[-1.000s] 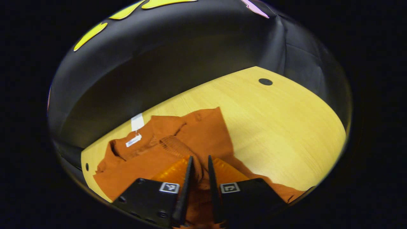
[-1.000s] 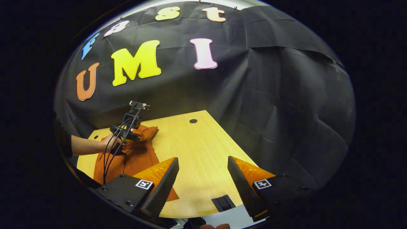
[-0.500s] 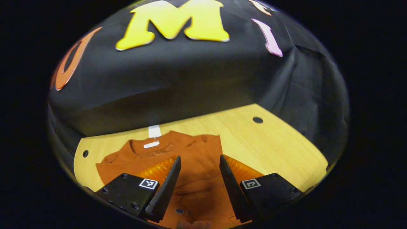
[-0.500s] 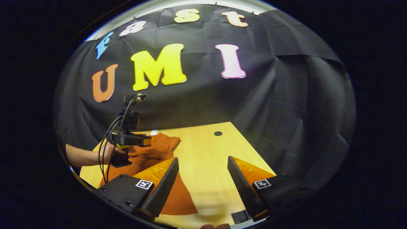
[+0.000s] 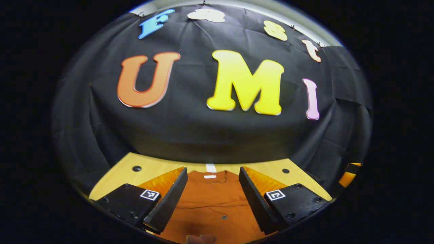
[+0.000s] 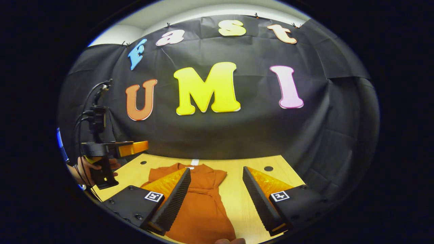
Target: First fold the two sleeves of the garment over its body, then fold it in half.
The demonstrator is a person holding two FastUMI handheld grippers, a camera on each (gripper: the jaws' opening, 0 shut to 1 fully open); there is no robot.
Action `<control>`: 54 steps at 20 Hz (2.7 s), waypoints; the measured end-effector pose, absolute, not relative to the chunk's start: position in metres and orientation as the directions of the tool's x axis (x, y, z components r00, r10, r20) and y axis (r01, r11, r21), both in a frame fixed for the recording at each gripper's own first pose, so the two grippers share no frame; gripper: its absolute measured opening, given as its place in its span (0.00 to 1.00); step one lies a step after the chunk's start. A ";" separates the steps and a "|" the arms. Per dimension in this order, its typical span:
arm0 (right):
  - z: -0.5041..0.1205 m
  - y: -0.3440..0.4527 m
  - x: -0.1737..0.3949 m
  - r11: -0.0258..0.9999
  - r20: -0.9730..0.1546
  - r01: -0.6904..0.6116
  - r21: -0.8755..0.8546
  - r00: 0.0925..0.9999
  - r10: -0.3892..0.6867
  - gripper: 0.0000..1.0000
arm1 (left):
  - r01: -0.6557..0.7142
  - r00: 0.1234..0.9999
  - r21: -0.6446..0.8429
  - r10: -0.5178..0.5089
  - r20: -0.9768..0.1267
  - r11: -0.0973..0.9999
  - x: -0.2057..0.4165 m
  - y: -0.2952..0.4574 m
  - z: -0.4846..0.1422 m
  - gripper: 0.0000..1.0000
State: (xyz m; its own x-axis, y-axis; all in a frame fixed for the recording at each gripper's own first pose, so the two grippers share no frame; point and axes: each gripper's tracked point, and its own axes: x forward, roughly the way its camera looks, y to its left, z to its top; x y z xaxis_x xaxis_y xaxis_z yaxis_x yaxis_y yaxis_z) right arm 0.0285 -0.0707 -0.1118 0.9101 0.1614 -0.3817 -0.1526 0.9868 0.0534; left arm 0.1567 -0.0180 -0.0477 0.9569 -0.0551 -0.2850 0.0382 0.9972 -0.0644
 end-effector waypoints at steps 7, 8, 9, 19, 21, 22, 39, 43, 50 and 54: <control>-0.086 -0.046 0.042 0.974 -0.279 -0.227 -0.002 0.935 0.217 0.97 | -0.095 0.982 -0.044 0.087 -0.168 0.994 0.097 0.052 0.006 0.98; -0.085 -0.044 0.043 0.972 -0.282 -0.234 -0.003 0.933 0.223 0.97 | -0.096 0.983 -0.031 0.089 -0.163 0.995 0.094 0.055 0.008 0.98; -0.085 -0.042 0.045 0.971 -0.283 -0.238 0.000 0.932 0.228 0.97 | -0.100 0.983 -0.025 0.095 -0.158 0.995 0.091 0.059 0.010 0.98; -0.152 -0.084 0.008 0.961 -0.490 -0.275 -0.035 0.843 0.224 0.96 | 0.039 0.906 -0.019 -0.043 -0.421 0.999 0.029 0.084 -0.081 0.99; -0.175 -0.099 -0.012 0.961 -0.542 -0.275 -0.025 0.812 0.218 0.97 | 0.066 0.839 -0.050 -0.083 -0.538 0.997 -0.004 0.094 -0.125 0.98; -0.188 -0.107 -0.024 0.961 -0.575 -0.275 -0.015 0.789 0.217 0.97 | 0.068 0.794 -0.062 -0.091 -0.601 0.996 -0.022 0.102 -0.148 0.99; -0.389 -0.154 -0.156 0.990 -0.904 -0.136 -0.042 0.428 0.020 0.98 | -0.036 0.466 -0.237 -0.193 -0.863 0.971 -0.145 0.114 -0.302 0.99; -0.403 -0.146 -0.159 0.987 -0.923 -0.154 -0.035 0.384 0.027 0.97 | -0.036 0.457 -0.250 -0.206 -0.865 0.968 -0.145 0.105 -0.304 0.98; -0.402 -0.137 -0.157 0.987 -0.928 -0.155 -0.034 0.372 0.027 0.82 | -0.042 0.455 -0.305 -0.254 -0.854 0.951 -0.139 0.065 -0.306 0.92; -0.405 -0.121 -0.157 0.986 -0.928 -0.166 0.026 0.363 0.086 0.42 | -0.057 0.434 -0.252 -0.203 -0.878 0.966 -0.133 0.074 -0.316 0.56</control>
State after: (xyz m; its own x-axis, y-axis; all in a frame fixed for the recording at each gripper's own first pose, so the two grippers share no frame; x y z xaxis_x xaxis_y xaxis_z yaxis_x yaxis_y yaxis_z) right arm -0.1572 -0.1209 -0.4045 0.3626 0.0859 -0.9280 -0.1662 0.9857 0.0263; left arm -0.1328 0.0739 -0.3158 0.4343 -0.2030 -0.8776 -0.0574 0.9661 -0.2519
